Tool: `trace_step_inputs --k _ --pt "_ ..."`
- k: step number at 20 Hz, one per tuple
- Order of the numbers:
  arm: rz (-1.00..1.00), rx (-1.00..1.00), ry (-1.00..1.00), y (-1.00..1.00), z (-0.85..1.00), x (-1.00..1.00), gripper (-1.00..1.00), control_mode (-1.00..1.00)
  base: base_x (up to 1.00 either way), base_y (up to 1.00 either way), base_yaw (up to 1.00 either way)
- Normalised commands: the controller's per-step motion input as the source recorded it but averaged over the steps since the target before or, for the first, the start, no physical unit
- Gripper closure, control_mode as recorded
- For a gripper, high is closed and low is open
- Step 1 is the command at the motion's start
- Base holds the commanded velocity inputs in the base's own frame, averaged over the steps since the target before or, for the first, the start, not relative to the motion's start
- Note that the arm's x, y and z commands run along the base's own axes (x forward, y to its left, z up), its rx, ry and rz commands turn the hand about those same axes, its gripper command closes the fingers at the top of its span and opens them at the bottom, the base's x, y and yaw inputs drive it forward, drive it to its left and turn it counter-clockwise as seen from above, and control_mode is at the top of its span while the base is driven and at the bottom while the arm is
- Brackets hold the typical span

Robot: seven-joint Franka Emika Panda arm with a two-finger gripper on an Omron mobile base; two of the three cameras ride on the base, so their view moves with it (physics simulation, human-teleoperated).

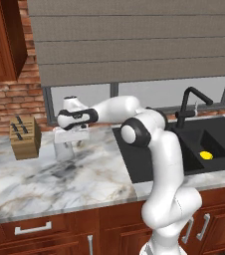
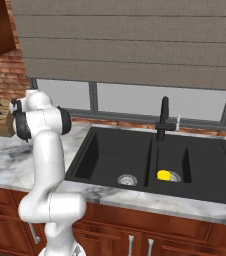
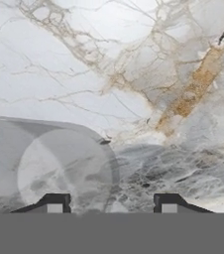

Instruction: Move any existing items from the left basin to the right basin for drying. Then move the glass cup from the counter to the left basin of the sink for washing.

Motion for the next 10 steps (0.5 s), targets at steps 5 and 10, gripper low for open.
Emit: trace_step_inputs --k 5,10 --pt "0.0 0.0 -0.04 0.0 -0.13 -0.35 1.0 -1.0 0.0 0.0 0.0" --pt "0.0 0.0 -0.15 -0.02 0.0 -0.49 1.0 -1.0 0.0 0.0 0.0"
